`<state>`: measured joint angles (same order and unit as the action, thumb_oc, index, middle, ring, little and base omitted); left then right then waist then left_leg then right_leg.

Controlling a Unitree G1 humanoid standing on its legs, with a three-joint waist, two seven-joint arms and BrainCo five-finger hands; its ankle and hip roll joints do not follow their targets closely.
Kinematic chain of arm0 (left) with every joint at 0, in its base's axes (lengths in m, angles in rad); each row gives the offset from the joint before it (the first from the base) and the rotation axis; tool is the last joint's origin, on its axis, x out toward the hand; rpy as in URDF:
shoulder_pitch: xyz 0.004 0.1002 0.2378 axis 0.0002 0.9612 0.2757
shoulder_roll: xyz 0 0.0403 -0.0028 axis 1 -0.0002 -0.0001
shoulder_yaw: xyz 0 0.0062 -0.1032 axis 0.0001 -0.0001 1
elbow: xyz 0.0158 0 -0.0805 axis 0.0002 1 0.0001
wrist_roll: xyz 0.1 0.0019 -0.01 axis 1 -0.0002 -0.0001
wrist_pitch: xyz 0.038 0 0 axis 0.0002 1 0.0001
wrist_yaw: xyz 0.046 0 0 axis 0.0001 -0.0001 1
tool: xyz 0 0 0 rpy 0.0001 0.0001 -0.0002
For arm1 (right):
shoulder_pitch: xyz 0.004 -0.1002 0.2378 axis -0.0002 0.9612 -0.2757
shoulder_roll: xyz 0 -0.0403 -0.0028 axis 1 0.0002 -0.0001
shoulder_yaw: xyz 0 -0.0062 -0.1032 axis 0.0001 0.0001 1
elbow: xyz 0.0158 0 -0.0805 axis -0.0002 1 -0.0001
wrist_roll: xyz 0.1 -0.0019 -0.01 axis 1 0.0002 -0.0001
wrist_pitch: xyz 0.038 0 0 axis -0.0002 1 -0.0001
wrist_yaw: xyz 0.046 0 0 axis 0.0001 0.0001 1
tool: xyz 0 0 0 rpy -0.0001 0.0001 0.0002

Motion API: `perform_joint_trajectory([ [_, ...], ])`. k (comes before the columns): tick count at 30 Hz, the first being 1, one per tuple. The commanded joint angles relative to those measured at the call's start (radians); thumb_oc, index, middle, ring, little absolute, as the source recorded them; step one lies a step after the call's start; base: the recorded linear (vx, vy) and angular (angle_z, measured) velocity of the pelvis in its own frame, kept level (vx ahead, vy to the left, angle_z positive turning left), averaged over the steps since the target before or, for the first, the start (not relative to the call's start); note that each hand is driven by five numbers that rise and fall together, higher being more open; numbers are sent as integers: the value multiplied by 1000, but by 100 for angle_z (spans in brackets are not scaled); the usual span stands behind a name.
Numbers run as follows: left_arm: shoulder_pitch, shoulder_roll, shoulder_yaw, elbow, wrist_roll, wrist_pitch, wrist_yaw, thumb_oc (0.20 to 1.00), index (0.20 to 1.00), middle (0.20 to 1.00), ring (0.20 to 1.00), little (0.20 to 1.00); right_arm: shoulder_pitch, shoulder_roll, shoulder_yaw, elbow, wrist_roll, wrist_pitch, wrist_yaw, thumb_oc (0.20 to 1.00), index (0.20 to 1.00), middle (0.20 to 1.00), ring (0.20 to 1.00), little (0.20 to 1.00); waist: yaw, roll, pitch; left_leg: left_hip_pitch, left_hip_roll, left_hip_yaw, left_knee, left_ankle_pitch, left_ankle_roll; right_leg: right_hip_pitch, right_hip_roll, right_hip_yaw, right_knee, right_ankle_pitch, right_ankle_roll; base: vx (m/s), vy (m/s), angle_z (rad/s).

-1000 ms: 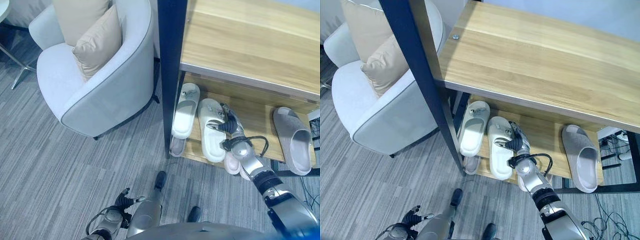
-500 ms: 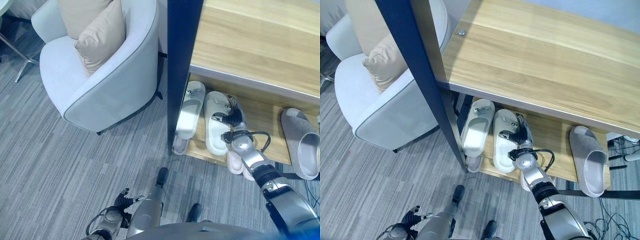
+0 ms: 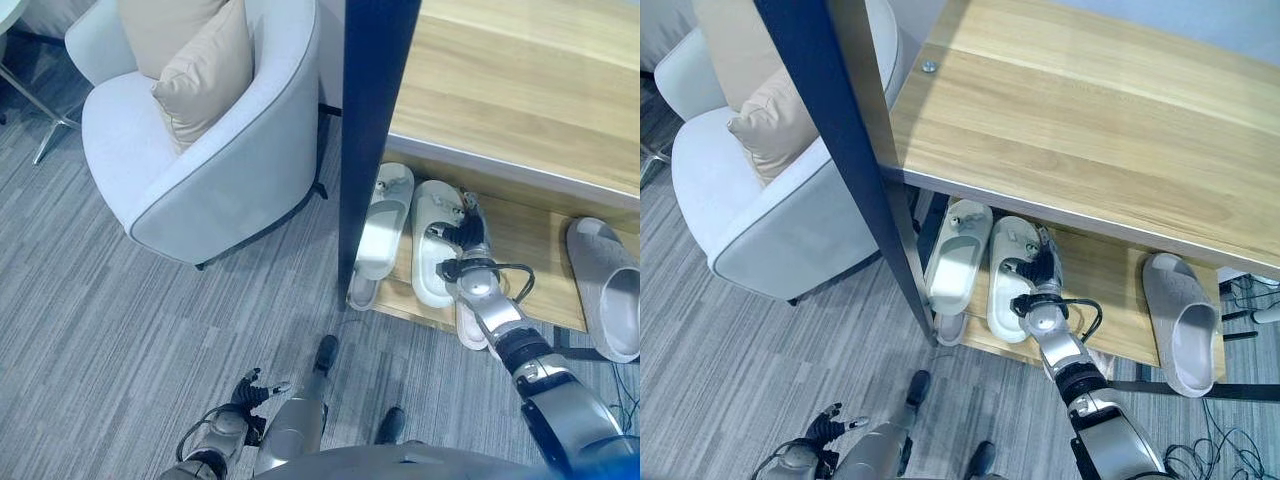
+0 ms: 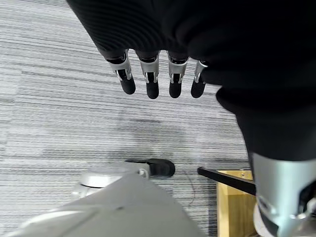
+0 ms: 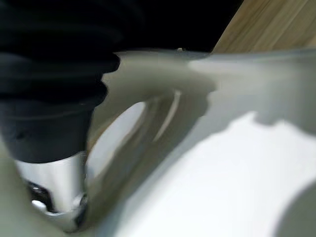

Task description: Arrange the slippers neatly on the shoe rack.

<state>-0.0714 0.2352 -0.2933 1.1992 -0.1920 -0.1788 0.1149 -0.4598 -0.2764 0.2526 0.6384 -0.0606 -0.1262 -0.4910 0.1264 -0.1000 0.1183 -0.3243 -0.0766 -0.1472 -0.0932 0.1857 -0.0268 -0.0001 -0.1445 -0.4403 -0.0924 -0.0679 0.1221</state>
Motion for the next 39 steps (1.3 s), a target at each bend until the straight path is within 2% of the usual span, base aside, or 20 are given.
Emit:
perform_joint_trajectory([
  [1, -12, -69, -14, 60, -29, 1, 1, 1000, 1000, 1000, 1000, 1000, 7, -8, 4, -81, 28, -43, -1, 1000, 1000, 1000, 1000, 1000, 21, 8, -8, 102, -5, -9, 6, -173, -16, -7, -49, 0, 8, 55, 60, -5, 42, 4],
  [9, -11, -77, -4, 68, -49, 13, 3, 1000, 1000, 1000, 1000, 1000, 31, 28, 22, -70, 39, -20, 6, 1000, 1000, 1000, 1000, 1000, 13, 7, -17, 111, -8, -2, 6, -182, -13, -4, -54, 5, 10, 53, 61, 3, 18, 0],
  [21, -13, -70, 16, 76, -43, 21, 12, 1000, 1000, 1000, 1000, 1000, 51, -6, -15, -52, 38, -4, -6, 1000, 1000, 1000, 1000, 1000, 1, 9, -27, 121, -21, -3, 6, -189, -7, 0, -66, 3, 18, 54, 66, 11, 11, 0],
  [39, 0, -61, 15, 90, -28, 19, 25, 1000, 1000, 1000, 1000, 1000, 7, -31, -8, 170, 42, 6, -13, 1000, 1000, 1000, 1000, 1000, 14, 2, -43, 121, -37, -8, 6, -195, -7, -1, -78, -5, 16, 58, 70, 0, 2, 0],
])
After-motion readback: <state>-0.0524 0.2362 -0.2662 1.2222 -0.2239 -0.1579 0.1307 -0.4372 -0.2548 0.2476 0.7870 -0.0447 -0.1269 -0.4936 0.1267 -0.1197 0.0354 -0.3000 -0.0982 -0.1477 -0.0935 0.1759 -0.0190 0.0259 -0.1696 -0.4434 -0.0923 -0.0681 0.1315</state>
